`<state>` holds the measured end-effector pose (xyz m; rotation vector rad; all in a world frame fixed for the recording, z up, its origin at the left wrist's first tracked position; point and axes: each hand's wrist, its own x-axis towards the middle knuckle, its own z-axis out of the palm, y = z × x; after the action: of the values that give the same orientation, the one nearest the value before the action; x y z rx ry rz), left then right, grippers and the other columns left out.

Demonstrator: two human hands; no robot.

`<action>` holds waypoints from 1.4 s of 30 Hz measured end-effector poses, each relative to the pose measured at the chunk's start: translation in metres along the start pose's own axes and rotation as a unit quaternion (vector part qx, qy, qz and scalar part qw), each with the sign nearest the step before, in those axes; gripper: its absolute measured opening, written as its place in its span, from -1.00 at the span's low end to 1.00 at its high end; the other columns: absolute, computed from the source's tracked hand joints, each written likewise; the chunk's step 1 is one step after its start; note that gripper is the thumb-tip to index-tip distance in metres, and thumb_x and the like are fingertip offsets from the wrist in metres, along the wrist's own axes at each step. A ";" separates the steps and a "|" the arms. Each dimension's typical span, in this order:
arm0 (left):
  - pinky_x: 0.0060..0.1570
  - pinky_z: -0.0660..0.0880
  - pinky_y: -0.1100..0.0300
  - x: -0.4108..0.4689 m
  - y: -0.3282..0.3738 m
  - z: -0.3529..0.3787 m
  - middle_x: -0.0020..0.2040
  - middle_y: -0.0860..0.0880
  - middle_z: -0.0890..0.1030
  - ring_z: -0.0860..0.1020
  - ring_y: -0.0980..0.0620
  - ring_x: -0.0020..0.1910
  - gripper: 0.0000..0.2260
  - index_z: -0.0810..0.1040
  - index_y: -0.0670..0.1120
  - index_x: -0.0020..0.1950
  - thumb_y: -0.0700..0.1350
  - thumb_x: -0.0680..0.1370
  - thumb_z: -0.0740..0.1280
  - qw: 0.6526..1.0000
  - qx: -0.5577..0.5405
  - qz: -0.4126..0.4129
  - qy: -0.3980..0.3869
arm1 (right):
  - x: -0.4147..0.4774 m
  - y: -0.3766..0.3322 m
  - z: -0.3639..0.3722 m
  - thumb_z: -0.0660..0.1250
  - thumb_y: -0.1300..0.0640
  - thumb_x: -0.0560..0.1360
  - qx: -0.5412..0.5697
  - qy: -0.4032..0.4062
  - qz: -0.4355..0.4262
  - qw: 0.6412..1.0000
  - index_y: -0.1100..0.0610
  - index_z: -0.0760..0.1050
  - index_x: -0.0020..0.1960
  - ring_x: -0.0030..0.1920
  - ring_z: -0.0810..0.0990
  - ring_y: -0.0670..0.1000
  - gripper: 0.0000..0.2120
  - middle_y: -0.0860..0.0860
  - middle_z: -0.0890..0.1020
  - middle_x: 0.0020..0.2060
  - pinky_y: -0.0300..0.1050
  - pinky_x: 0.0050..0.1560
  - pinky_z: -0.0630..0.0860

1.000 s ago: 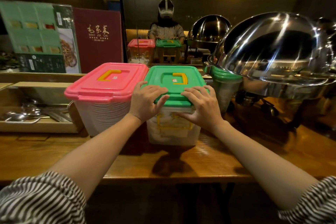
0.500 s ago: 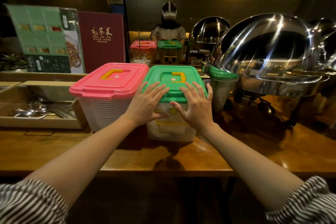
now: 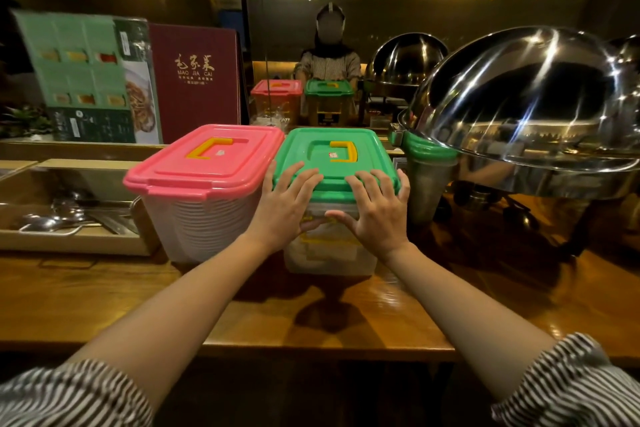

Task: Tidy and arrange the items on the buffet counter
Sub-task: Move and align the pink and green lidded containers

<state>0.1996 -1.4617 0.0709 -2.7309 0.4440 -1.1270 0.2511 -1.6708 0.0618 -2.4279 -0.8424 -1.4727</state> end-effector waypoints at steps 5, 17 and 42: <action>0.42 -0.04 -0.42 0.016 -0.009 0.011 0.55 -0.11 0.24 0.08 -0.17 0.56 -0.26 0.22 -0.12 0.52 0.34 0.50 0.19 0.999 0.043 0.007 -0.028 | 0.011 0.007 0.015 0.14 -0.43 0.50 -0.007 -0.033 0.003 0.999 0.10 0.51 0.29 0.39 0.42 0.21 -0.32 0.11 0.53 0.33 0.40 0.42 0.12; 0.42 -0.07 -0.41 0.051 -0.026 0.047 0.61 -0.14 -0.01 -0.12 -0.22 0.57 -0.09 -0.05 -0.16 0.59 0.40 0.49 0.17 0.996 0.065 -0.029 -0.059 | 0.038 0.027 0.059 0.07 -0.46 0.49 -0.042 -0.071 0.014 0.996 0.18 0.19 0.55 0.57 0.06 0.22 -0.12 0.12 0.22 0.55 0.46 0.45 -0.07; 0.43 -0.08 -0.40 0.093 -0.061 0.099 0.60 -0.12 0.05 -0.07 -0.19 0.58 -0.09 -0.05 -0.13 0.59 0.34 0.46 0.25 0.997 0.035 -0.029 -0.066 | 0.071 0.050 0.118 0.05 -0.45 0.51 -0.052 -0.109 0.008 0.993 0.21 0.21 0.54 0.55 0.13 0.20 -0.12 0.13 0.25 0.53 0.43 0.47 -0.09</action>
<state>0.3446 -1.4320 0.0780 -2.7510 0.3046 -0.9486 0.3928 -1.6349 0.0709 -2.7046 -0.8016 -1.2925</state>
